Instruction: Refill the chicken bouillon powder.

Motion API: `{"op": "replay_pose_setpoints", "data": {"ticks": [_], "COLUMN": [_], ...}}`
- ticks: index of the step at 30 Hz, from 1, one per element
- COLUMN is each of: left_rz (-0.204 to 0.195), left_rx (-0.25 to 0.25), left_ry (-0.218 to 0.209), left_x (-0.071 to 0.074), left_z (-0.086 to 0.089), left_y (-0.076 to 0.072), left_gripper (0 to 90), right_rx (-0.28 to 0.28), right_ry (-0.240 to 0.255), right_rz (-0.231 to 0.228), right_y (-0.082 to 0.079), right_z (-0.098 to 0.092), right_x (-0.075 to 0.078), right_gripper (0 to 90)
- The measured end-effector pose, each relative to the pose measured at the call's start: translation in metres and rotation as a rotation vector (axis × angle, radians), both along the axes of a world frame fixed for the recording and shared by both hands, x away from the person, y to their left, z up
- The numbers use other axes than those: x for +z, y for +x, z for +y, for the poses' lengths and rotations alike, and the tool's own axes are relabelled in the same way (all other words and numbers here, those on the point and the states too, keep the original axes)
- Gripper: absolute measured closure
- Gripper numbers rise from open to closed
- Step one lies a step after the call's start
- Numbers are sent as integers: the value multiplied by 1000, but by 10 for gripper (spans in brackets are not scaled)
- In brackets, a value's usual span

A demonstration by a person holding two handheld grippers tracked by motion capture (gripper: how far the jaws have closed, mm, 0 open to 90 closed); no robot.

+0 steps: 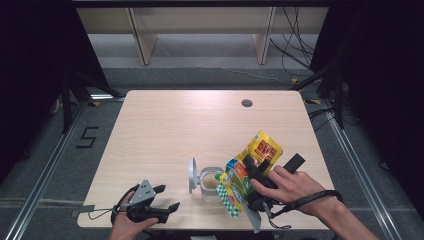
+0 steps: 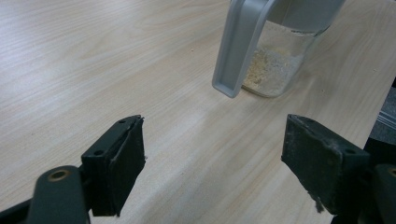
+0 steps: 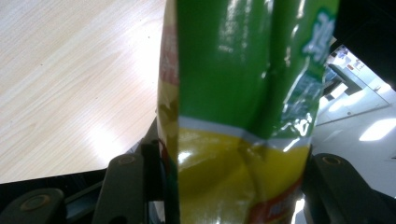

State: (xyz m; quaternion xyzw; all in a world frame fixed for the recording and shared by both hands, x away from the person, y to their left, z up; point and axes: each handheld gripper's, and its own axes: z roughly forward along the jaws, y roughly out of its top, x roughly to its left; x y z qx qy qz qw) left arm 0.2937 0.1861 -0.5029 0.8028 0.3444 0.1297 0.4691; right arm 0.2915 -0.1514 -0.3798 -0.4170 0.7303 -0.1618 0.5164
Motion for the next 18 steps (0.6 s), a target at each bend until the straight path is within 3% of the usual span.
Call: {"op": "replay_pose_setpoints", "data": {"ticks": [5,10,13,18], "left_rz": [-1,-15,-1,-13], "left_rx": [4,-9,3,-8], "left_ry": [-10,24,2,15], "left_x": [0,0,0,0], "left_z": [0,1,0,1], "left_y": [-1,1,0,1], "left_gripper": [207,207,207,207], "right_rx": [19,7,15,5], "right_ry": [-14,-3,-10,1], "right_rz": [-1,0,2,4], "right_y": [1,0,0,0], "right_z": [1,0,0,-2], "right_x": [1,1,0,0], "right_gripper": [511,511,511,511]}}
